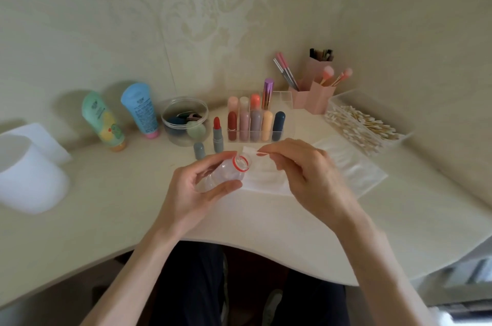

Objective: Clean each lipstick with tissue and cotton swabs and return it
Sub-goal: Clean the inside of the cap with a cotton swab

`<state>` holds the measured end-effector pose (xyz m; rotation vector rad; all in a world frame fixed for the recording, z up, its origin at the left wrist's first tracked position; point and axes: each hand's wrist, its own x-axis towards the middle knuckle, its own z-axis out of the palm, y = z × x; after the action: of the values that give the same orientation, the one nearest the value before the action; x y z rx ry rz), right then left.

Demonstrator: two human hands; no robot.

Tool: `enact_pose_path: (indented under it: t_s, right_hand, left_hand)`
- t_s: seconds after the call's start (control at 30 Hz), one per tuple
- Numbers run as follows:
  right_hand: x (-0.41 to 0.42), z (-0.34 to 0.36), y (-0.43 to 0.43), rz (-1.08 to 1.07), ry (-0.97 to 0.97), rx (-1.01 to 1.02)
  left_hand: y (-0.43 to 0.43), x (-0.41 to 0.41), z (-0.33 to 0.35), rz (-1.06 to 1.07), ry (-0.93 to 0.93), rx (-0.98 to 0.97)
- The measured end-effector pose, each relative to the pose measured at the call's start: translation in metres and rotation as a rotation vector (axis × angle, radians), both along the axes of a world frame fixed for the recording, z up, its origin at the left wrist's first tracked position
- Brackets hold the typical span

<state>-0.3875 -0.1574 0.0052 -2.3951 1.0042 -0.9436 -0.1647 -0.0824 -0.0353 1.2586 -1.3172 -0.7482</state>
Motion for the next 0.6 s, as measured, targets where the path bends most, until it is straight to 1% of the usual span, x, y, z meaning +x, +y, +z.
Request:
enact_pose_path:
  t_s: [0.13,0.23,0.33,0.4,0.5,0.6]
  right_hand:
    - [0.003,0.006,-0.001,-0.031,0.119,-0.133]
    - [0.003,0.012,-0.002,-0.034,0.13,-0.11]
    - [0.006,0.018,0.0,0.033,0.139,-0.084]
    - [0.008,0.021,-0.001,0.038,0.124,-0.11]
    - [0.011,0.026,-0.003,0.031,0.046,-0.123]
    - [0.01,0.022,-0.004,0.074,-0.016,-0.024]
  left_hand:
    - [0.001,0.001,0.0,0.001,0.003,0.01]
    - [0.0,0.001,0.0,0.004,-0.008,0.01]
    - [0.0,0.0,-0.001,0.006,-0.026,0.006]
    - [0.0,0.0,-0.002,0.009,-0.019,0.008]
    - [-0.001,0.001,-0.003,0.017,-0.024,0.01]
    - [0.0,0.002,-0.003,0.017,-0.017,0.011]
